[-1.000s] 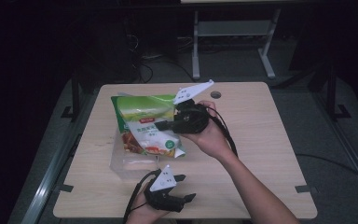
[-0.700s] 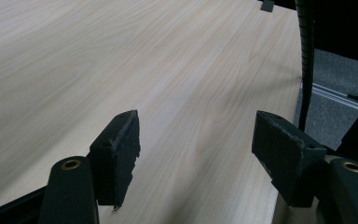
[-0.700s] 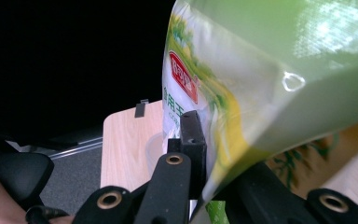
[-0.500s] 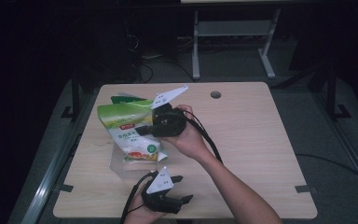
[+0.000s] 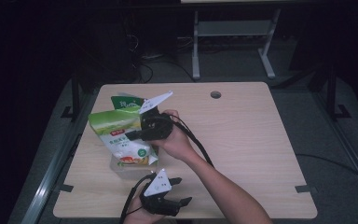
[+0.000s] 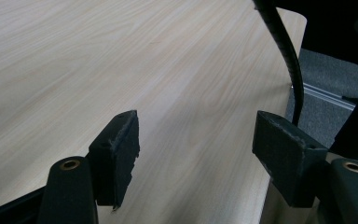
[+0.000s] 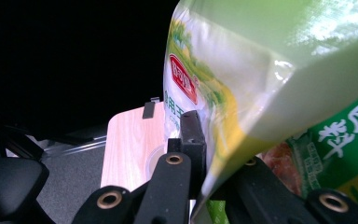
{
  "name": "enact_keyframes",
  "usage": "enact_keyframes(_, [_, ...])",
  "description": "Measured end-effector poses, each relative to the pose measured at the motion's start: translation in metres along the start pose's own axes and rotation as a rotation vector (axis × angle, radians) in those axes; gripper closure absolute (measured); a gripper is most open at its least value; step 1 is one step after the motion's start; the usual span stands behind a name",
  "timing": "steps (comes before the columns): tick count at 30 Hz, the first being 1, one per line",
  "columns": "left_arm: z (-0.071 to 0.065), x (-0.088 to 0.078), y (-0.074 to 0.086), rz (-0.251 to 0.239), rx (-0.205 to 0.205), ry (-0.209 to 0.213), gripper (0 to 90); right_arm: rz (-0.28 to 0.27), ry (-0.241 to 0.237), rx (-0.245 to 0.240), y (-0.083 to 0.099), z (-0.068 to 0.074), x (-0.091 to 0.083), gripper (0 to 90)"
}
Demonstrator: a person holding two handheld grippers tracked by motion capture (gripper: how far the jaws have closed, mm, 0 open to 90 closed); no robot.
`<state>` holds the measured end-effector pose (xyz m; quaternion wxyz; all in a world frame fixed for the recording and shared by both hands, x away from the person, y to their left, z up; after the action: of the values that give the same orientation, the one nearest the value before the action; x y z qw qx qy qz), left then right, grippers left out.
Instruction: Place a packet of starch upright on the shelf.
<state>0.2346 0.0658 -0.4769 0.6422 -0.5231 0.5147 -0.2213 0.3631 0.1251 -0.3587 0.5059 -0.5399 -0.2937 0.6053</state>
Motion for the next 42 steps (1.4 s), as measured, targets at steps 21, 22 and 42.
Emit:
enact_keyframes(21, [-0.003, 0.002, 0.001, -0.002, -0.007, 0.014, 30.8, -0.023, -0.032, 0.049, 0.037, -0.006, 0.020, 83.8])
enact_keyframes(22, [-0.003, 0.002, 0.001, -0.002, -0.007, 0.014, 30.7, -0.023, -0.032, 0.049, 0.037, -0.006, 0.020, 83.8])
enact_keyframes(42, [-0.003, 0.005, 0.002, 0.002, -0.016, 0.007, 30.7, 0.087, 0.027, 0.027, 0.062, -0.011, -0.008, 87.3])
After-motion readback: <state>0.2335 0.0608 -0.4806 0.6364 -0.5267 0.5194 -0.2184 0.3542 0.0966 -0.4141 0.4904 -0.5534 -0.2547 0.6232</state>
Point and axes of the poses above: each handheld gripper's, and its own axes: x roughly forward along the jaws, y roughly out of its underside, z roughly to its left, the point moved 8 cm from there along x, roughly forward along the jaws, and after that the axes turned 7 degrees about -z, right-handed, at the moved point
